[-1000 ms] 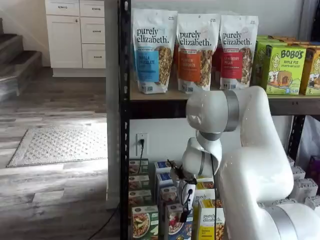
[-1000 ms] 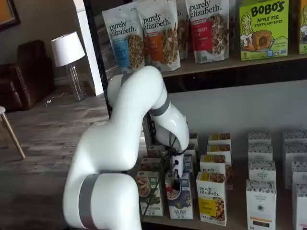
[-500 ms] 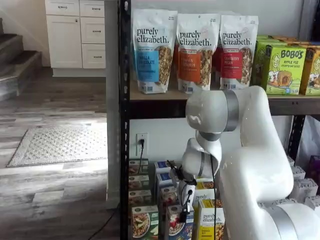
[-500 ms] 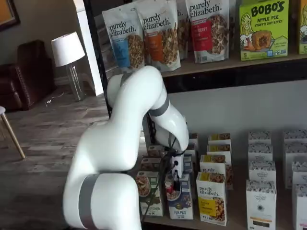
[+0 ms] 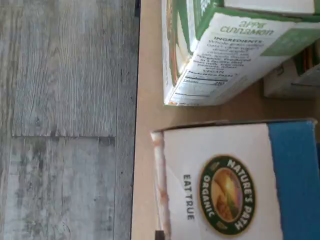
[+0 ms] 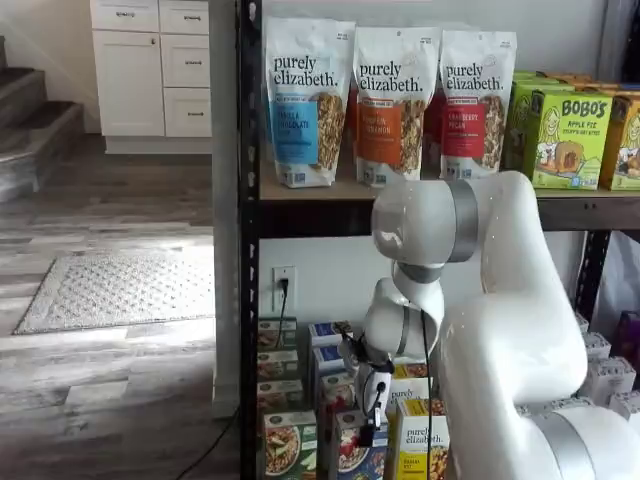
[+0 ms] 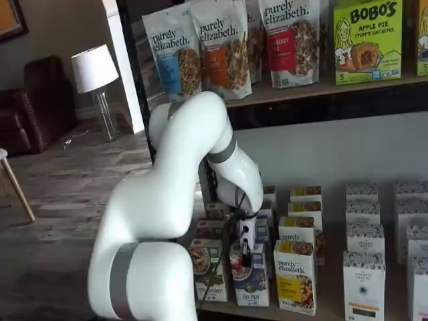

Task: Pick up the blue and white box that is on the bottom shelf, the second box from the left

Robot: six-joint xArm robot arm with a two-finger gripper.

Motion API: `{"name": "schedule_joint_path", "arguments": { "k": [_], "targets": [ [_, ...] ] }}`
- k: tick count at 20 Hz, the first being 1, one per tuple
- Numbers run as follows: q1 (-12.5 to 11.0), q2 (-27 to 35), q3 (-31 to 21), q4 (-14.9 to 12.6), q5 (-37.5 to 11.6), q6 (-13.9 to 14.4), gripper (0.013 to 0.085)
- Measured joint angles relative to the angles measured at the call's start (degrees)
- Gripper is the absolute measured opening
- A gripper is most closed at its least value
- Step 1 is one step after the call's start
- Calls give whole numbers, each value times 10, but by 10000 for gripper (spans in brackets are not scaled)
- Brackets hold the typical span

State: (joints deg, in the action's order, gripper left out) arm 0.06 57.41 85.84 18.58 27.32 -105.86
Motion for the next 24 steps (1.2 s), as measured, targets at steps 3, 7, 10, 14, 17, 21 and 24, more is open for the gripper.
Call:
{"name": "schedule_joint_path", "arguments": {
  "k": [3,7,10,14,17,21,24],
  "targets": [
    [0,-2,-4,2,-2,-3,490],
    [-1,-4,-8,2,-3,-3,450],
    [-1,-6,-13,2,-8,-4,450],
    [-2,-11,-20,6,-9,-8,410],
    [-2,-14,-25,7,-12,-10,370],
    [0,-23,-40,-1,-20,-2,370],
    [1,-34,-59,-7,-26,3,370]
  ]
}}
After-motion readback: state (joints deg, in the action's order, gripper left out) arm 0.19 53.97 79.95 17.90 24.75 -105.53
